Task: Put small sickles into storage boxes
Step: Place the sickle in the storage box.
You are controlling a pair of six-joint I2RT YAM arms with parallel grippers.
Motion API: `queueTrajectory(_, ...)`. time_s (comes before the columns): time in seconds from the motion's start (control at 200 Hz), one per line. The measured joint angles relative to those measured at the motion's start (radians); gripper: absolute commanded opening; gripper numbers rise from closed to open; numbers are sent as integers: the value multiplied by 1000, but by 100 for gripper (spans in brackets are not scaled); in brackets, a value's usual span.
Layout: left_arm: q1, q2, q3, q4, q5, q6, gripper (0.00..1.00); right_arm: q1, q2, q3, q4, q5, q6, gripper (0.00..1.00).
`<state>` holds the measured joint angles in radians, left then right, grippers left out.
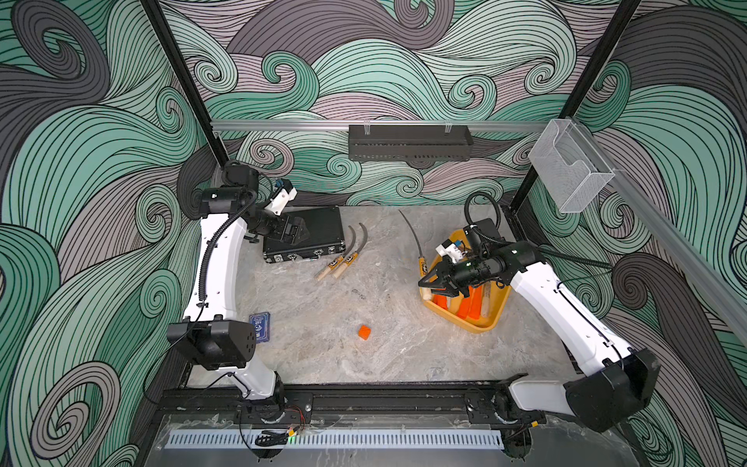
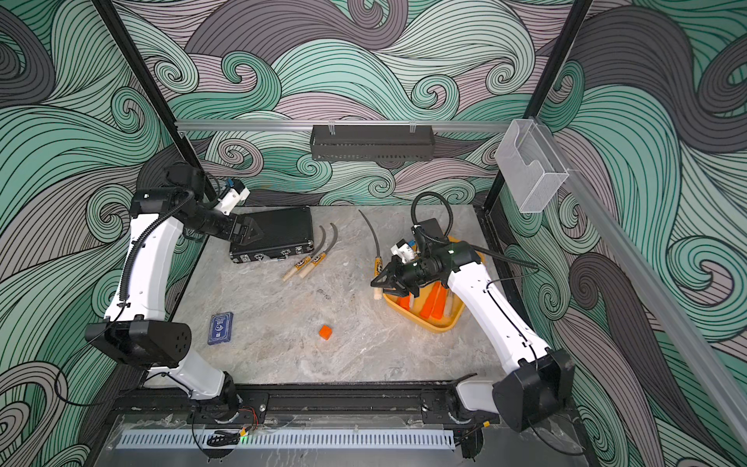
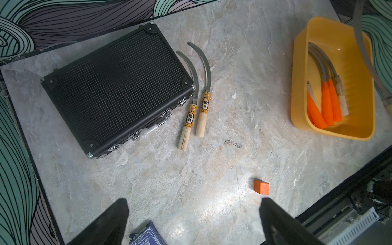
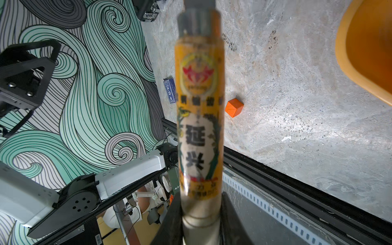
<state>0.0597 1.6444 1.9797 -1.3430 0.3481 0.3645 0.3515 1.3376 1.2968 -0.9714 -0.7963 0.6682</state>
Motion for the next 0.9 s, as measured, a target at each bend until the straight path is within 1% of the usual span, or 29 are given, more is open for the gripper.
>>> queueTrajectory(0.18, -3, 2, -63, 1, -64, 9, 97, -49, 2, 0, 8, -45, -23, 0)
queueTrajectory(0.335, -9, 10, -69, 17, -68, -2, 97, -93, 39, 13, 7, -58, -32, 0)
queueTrajectory(0.565, -18, 72, -70, 103, -10, -36, 98, -135, 149, 51, 18, -48, -38, 0)
queueTrajectory(0.901, -33, 97, -83, 163, 48, -43, 98, -183, 188, 56, 28, -68, -27, 0)
